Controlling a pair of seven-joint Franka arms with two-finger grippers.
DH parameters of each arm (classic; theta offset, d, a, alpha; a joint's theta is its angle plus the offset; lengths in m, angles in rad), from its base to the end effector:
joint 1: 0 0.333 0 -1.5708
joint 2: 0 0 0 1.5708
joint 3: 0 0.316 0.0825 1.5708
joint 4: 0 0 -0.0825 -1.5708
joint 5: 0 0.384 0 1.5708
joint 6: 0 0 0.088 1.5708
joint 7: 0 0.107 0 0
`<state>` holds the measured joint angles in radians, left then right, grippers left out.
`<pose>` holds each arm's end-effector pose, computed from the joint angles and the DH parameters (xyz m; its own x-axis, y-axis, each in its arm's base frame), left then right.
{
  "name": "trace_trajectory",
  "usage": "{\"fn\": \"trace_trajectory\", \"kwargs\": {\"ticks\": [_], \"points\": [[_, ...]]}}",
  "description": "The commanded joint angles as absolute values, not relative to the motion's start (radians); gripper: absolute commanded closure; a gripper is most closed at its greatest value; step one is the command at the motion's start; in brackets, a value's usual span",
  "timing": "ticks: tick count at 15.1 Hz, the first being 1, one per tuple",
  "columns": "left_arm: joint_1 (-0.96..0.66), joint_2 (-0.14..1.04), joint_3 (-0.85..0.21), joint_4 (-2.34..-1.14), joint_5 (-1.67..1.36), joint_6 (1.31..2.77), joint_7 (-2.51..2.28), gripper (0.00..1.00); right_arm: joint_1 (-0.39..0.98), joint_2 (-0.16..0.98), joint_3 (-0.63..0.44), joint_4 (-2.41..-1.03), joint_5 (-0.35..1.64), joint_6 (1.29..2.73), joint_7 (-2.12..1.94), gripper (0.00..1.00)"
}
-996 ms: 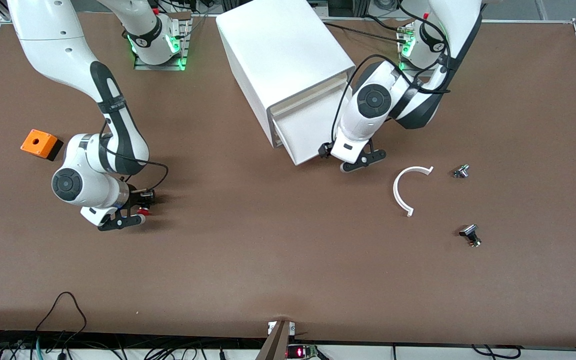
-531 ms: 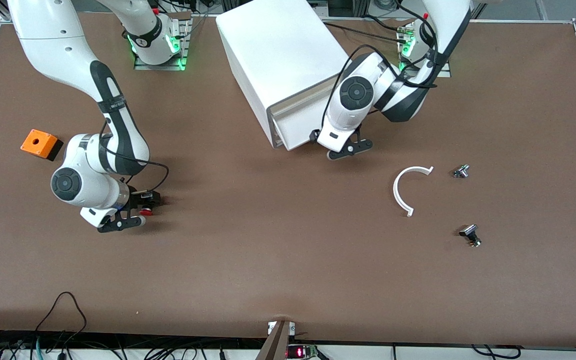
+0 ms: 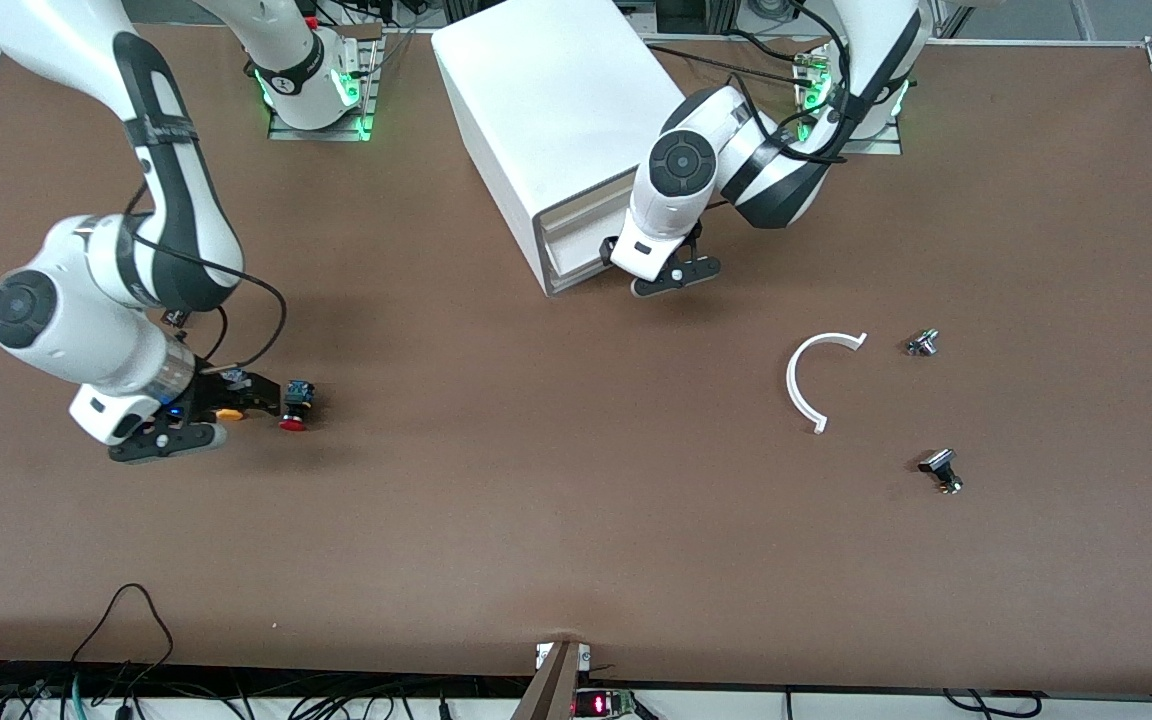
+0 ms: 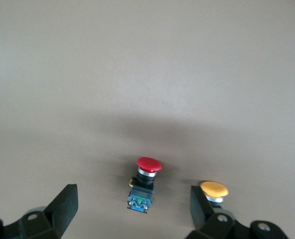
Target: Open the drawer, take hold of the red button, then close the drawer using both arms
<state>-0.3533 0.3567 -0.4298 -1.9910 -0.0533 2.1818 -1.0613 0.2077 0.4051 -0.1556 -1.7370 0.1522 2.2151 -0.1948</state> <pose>0.4222 -0.4123 0.2884 0.9211 0.3152 -0.2284 0.3166 -0.9480 -0.0316 0.6619 0.0491 0.3553 0.9813 0.1712 0.0884 0.1761 -0.9830 -0.0511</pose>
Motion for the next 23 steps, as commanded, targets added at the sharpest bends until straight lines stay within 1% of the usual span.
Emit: {"fn": "trace_trajectory", "kwargs": {"ticks": [1, 3, 5, 9, 12, 13, 14, 15, 16, 19, 23], "points": [[-0.357, 0.345, -0.454, -2.005, -0.069, 2.175, -1.098, 0.01, 0.212, 0.309, -0.169, -1.737, 0.129, 2.105, -0.19, 0.0], [-0.359, 0.347, -0.474, -2.005, -0.069, 2.175, -1.1, 0.01, 0.213, 0.25, -0.166, -1.711, 0.066, 2.021, -0.123, 0.0], [-0.359, 0.347, -0.479, -2.005, -0.069, 2.174, -1.1, 0.01, 0.213, 0.201, -0.166, -1.706, 0.049, 1.962, -0.107, 0.0], [-0.359, 0.347, -0.482, -2.002, -0.069, 2.172, -1.1, 0.01, 0.21, 0.135, -0.166, -1.706, 0.043, 1.889, -0.045, 0.0], [-0.36, 0.347, -0.482, -1.999, -0.067, 2.172, -1.098, 0.01, 0.203, 0.083, -0.153, -1.704, -0.001, 1.813, 0.021, 0.0], [-0.36, 0.344, -0.482, -1.999, -0.067, 2.172, -1.095, 0.01, 0.19, 0.056, -0.141, -1.704, -0.014, 1.784, 0.038, 0.0], [-0.359, 0.341, -0.482, -1.996, -0.067, 2.172, -1.095, 0.01, 0.152, 0.039, -0.106, -1.706, -0.014, 1.76, 0.052, 0.0], [-0.351, 0.333, -0.479, -1.99, -0.067, 2.169, -1.092, 0.01, 0.105, 0.022, -0.05, -1.706, -0.017, 1.74, 0.072, 0.0], [-0.344, 0.327, -0.474, -1.974, -0.057, 2.143, -1.085, 0.01, 0.071, 0.003, -0.013, -1.706, -0.018, 1.724, 0.092, 0.0], [-0.272, 0.324, -0.469, -1.875, 0.0, 1.993, -1.036, 0.01, -0.009, -0.046, 0.067, -1.712, -0.017, 1.672, 0.104, 0.0], [-0.171, 0.318, -0.471, -1.764, 0.073, 1.844, -0.876, 0.01, -0.011, -0.071, 0.069, -1.706, -0.011, 1.646, 0.1, 0.0]]}}
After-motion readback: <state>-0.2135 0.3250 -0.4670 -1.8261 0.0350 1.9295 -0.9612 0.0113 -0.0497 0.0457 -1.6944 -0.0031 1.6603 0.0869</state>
